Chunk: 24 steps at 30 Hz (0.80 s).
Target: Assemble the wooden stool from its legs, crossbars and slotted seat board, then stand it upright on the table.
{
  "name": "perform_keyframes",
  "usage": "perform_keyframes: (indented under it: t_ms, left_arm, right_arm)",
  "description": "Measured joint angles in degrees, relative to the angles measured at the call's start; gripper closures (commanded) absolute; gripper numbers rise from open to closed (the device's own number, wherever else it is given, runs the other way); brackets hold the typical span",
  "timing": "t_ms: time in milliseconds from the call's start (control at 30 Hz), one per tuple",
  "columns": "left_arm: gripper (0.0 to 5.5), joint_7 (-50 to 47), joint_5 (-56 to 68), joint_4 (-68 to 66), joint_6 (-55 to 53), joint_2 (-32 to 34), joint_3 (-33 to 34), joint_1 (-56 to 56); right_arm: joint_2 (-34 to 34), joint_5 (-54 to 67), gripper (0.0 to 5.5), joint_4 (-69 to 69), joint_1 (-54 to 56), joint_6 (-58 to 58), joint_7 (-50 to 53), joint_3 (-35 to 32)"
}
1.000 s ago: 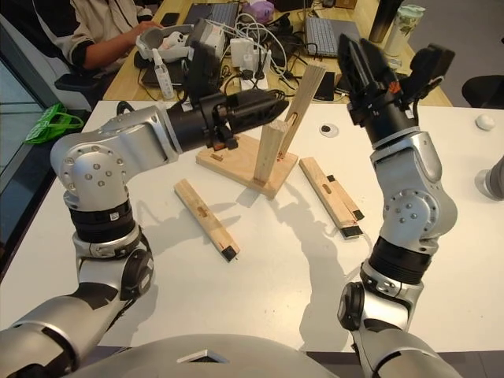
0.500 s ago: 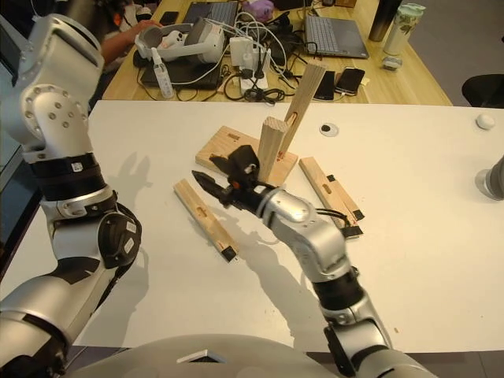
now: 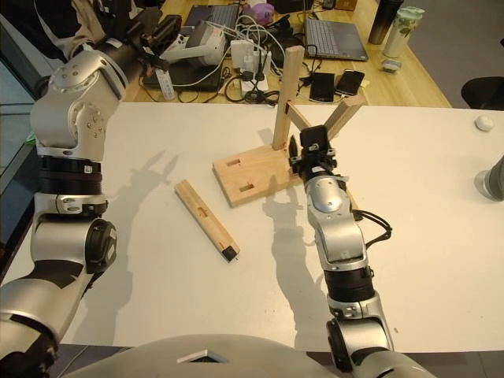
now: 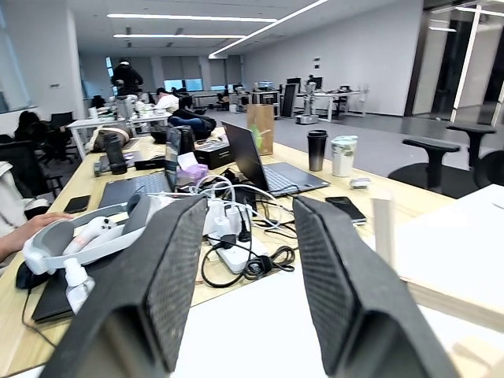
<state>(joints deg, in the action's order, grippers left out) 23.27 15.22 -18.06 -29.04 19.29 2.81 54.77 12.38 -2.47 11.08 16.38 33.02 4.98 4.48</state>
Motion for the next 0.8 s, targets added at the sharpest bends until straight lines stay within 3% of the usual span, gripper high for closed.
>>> perform_keyframes:
  t_ms: [100, 267, 367, 600, 800]
  left_arm:
    - [3.50, 1.1, -1.2, 1.2, 0.2, -0.4, -2.3, -0.9]
    - [3.50, 0.0, -2.2, 4.2, 0.0, -1.7, -3.0, -3.8]
    - [3.50, -0.6, -3.1, 7.0, -0.3, -1.7, -3.2, -5.2]
    - [3.50, -2.1, -5.7, 13.3, -0.6, -1.6, -4.0, -9.6]
    - [3.50, -2.7, -6.6, 15.7, -1.1, -1.0, -3.2, -11.8]
  right_arm:
    - [-0.6, 0.6, 2.99, -2.6, 0.4, 0.4, -1.1, -1.8]
    - [-7.2, 6.6, 2.99, -6.1, 2.6, 10.4, -10.5, 4.4]
    - [-6.4, 6.7, 2.99, -8.6, 3.6, 16.8, -13.3, 5.7]
    - [13.6, 10.7, 2.99, -3.9, 1.9, 21.8, -34.9, 11.0]
    - [32.6, 11.5, 2.99, 2.4, -3.7, 11.3, -51.4, 15.7]
